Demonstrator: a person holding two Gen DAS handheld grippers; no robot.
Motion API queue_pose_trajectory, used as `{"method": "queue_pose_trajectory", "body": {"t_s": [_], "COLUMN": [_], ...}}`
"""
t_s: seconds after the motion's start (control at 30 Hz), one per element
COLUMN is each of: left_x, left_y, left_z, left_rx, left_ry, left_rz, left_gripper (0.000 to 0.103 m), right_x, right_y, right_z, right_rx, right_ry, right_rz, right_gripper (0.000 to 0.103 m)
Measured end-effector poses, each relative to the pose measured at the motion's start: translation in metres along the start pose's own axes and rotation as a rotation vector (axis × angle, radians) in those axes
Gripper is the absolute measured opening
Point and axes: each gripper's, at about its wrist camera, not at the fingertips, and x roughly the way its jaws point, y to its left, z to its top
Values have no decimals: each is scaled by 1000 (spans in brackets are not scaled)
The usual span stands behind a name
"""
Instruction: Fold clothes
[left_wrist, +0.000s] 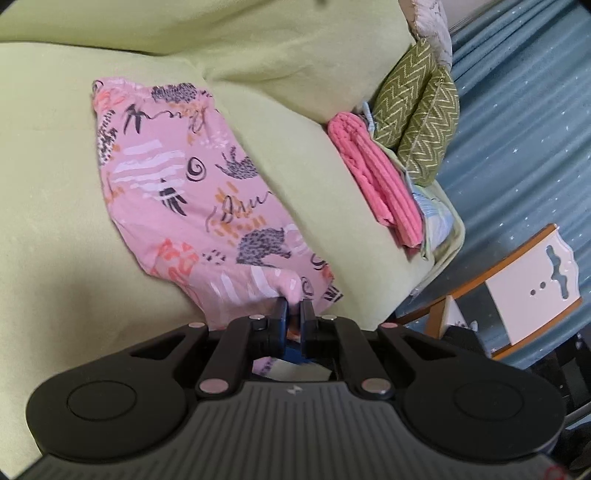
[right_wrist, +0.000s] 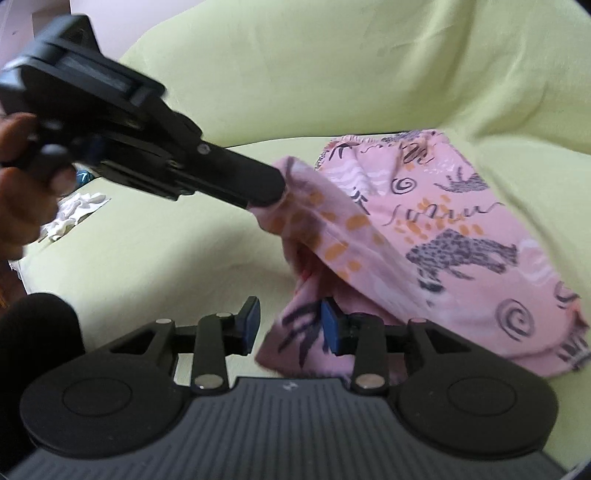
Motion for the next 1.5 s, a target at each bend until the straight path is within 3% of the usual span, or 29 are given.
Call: {"method": "queue_pose_trajectory", "body": {"t_s": [0.03,0.1,0.13,0.3,0.43,0.5,0.53,0.57,0.63,0.77,0.87,0.97,1.23,1.33,1.37,1.4,1.5], "left_x": [1,3,3,1,-2,-7,-10,-14,-21,-32,-30,-24,-8,-2,0,0,-3], "left_y": [-1,-1,-1,1,2,-1,-1,-2,-2,7,18,16,11,9,13,16,23], "left_z": [-1,-4,-5,-10,-13,-17,-20,-22,-29,-47,-57,-61,-54,-51,-52,-52,-50], "left_rx": [3,3,3,11,28,58,75,91,118,139,116,155,80,52,32,1,-95], "left_ry": [2,10,13,29,42,56,62,68,76,78,84,71,40,29,27,17,-23], "left_rz": [5,11,14,38,58,68,72,77,95,159,202,263,185,156,134,107,41], "left_gripper": [3,3,3,3,5,17,29,33,33,33,33,33,36,27,19,0,0], "right_x": [4,10,11,8,4,-6,-13,-19,-32,-53,-47,-46,-66,-67,-63,-61,-55], "right_y": [-1,-1,1,21,27,24,21,18,8,-6,-13,-20,-66,-80,-84,-87,-91], "right_z": [0,-1,-1,-11,-20,-22,-22,-23,-23,-22,-21,-20,-7,-3,-3,-5,-13], "right_rx": [1,15,23,-41,-22,-16,-17,-19,-38,-104,-165,-201,-86,-141,-188,-247,-458], "right_ry": [-8,-27,-28,-1,35,39,36,33,15,-29,3,12,26,93,121,141,188], "right_rz": [0,12,24,166,209,209,197,184,117,-49,-94,-110,-264,-339,-362,-378,-406], "right_gripper": [32,6,4,0,1,2,5,6,6,32,32,30,31,33,34,34,34]}}
